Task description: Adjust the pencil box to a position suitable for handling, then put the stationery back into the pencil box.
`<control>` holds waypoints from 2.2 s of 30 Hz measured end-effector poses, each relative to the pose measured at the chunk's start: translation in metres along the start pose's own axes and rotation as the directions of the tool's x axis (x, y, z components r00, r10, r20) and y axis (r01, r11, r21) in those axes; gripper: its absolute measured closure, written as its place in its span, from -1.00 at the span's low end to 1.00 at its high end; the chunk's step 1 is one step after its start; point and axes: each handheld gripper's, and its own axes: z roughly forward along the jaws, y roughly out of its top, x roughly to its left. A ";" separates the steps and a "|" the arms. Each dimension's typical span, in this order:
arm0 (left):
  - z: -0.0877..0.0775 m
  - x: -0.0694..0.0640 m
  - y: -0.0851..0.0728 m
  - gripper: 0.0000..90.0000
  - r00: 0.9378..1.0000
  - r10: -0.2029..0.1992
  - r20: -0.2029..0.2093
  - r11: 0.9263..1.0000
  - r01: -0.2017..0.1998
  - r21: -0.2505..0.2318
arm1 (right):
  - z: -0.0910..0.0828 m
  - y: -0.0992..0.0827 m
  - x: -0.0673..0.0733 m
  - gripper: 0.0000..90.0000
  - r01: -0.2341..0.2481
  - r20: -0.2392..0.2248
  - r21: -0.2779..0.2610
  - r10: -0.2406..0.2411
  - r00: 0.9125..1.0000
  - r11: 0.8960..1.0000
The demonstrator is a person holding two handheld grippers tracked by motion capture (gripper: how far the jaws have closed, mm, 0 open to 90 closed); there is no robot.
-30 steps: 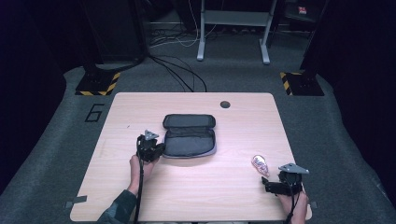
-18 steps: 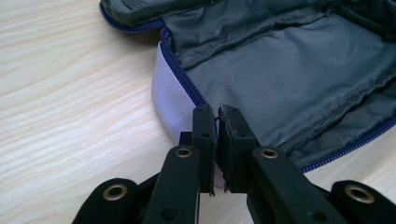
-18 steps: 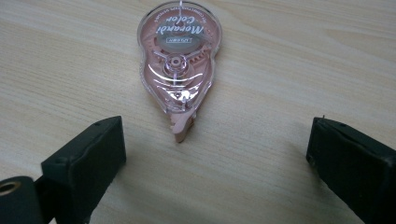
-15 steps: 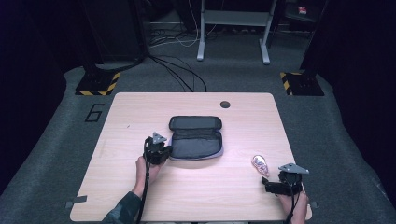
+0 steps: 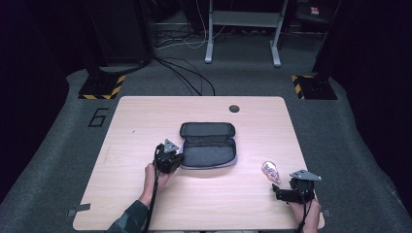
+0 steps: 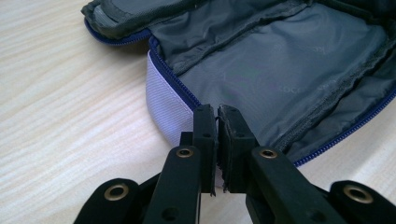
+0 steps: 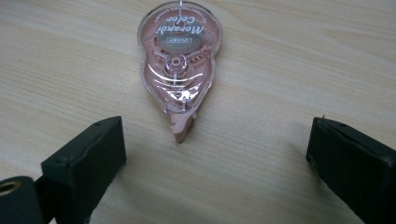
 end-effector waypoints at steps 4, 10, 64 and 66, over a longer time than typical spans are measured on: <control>-0.004 0.001 -0.003 0.91 1.000 0.002 -0.004 1.000 -0.002 -0.007 | 0.000 0.000 0.000 -0.91 -0.001 0.000 0.000 0.001 1.000 1.000; -0.009 0.005 -0.003 0.55 1.000 -0.028 0.013 0.999 0.028 -0.022 | 0.000 0.000 0.000 -0.91 -0.002 0.000 0.000 0.002 1.000 1.000; -0.057 0.032 -0.096 -1.00 0.986 -0.082 -0.148 0.996 0.088 0.033 | 0.002 0.036 0.013 -1.00 0.056 -0.044 -0.076 -0.059 0.997 0.996; -0.057 0.032 -0.096 -1.00 0.986 -0.086 -0.144 0.995 0.092 0.037 | 0.006 0.039 0.015 -1.00 0.057 -0.053 -0.065 -0.061 0.997 0.996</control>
